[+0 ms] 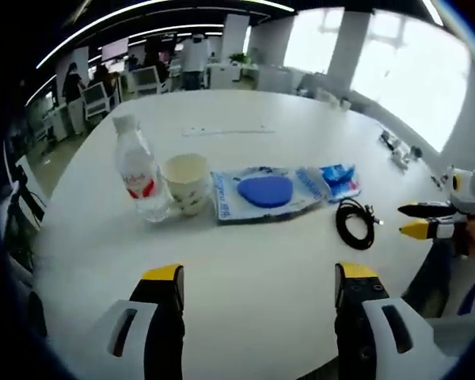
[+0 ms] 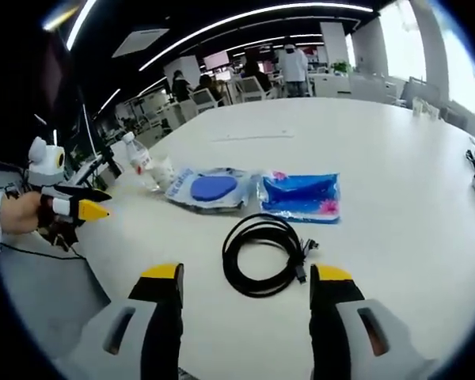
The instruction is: Arrange the tabletop items into an orderly group along one side of the table until the central work area is clear of visible clutter.
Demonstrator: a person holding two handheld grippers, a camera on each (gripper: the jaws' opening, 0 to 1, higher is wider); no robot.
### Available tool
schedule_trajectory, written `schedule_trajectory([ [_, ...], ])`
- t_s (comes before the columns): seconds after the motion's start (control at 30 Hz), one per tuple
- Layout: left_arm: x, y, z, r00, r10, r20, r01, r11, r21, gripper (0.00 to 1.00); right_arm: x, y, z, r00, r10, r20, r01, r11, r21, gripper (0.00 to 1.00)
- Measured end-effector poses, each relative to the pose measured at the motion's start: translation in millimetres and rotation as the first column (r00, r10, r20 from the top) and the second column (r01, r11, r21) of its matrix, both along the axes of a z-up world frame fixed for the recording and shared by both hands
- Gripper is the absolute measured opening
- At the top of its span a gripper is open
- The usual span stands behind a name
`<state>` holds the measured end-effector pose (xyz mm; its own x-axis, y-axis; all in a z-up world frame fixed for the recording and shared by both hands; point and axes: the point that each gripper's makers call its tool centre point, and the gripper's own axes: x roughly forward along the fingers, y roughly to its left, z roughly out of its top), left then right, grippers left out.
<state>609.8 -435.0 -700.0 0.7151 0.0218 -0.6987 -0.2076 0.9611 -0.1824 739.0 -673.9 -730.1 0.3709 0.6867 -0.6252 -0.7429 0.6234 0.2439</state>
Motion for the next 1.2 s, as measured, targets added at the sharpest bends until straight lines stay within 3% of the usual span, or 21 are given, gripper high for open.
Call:
schedule_trajectory([
  [0.43,-23.6,34,0.2,0.999,0.034,0.011,-0.034,0.998,-0.051,0.79,-18,-11,5.2,0.999,-0.033,-0.019,0.032,0.999,-0.015,0.68],
  [0.8,-50.1,45,4.3,1.0,0.018,-0.002,-0.018,0.999,-0.043,0.82,-24,-18,9.9,0.999,-0.044,-0.024,0.043,0.999,-0.023,0.71],
  [1.2,-78.2,48,-3.7,0.999,0.029,-0.024,-0.03,0.997,-0.071,0.86,-28,-26,11.6,0.998,-0.048,-0.027,0.047,0.998,-0.047,0.71],
])
